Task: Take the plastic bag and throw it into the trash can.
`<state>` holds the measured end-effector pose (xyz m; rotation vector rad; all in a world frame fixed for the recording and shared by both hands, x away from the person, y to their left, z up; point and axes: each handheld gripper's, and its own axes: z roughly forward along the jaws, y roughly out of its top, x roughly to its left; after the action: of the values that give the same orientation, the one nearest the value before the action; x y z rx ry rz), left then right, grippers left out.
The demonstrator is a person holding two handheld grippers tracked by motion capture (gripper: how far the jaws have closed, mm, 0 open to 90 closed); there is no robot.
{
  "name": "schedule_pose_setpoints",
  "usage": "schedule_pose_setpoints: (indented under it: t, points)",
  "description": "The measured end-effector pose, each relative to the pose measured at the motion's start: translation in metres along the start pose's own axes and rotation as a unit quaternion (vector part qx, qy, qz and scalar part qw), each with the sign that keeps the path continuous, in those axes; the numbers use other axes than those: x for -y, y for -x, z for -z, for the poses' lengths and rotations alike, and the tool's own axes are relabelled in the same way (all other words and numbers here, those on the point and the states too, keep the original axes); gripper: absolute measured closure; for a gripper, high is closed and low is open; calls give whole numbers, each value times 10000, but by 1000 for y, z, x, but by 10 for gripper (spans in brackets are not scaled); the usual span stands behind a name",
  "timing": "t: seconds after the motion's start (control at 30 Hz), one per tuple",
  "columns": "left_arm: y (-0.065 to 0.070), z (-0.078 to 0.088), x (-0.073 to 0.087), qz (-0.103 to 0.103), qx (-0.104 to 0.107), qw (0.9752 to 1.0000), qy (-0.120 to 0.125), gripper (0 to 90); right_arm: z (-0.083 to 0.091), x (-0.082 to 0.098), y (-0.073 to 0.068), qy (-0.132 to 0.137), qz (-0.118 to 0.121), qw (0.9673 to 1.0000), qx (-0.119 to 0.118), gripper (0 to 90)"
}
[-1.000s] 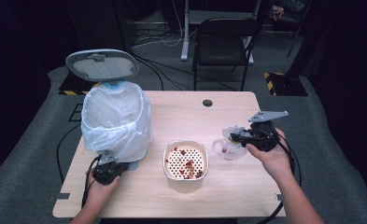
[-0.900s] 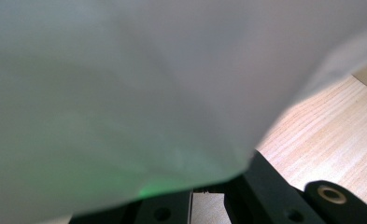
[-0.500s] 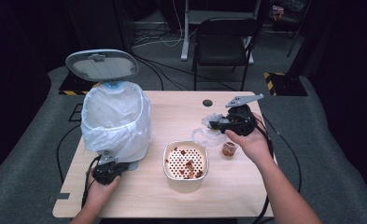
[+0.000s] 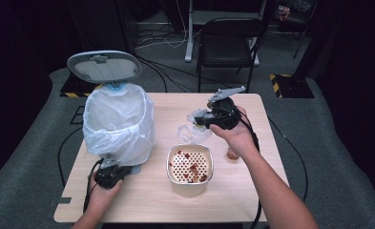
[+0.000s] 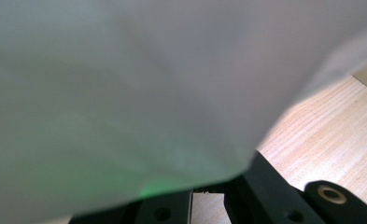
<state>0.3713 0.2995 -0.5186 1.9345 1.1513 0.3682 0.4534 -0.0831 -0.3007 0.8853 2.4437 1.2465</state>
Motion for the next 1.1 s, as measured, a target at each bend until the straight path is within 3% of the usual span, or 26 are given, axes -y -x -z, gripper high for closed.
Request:
schedule_pose_setpoints:
  t: [0.3,0.47,1.1]
  points:
    - [0,0,0,-11,12,10000,-7,900,-19,-26,-12,38,199,9997,-134,705]
    - [-1,1,0,-27,0,10000,-33,900,-24,-34,-15,90,160,9996,-208,705]
    - [-1,1,0,-21,55,10000,-9,900,-56,-79,-41,251,388,9978,-475,704]
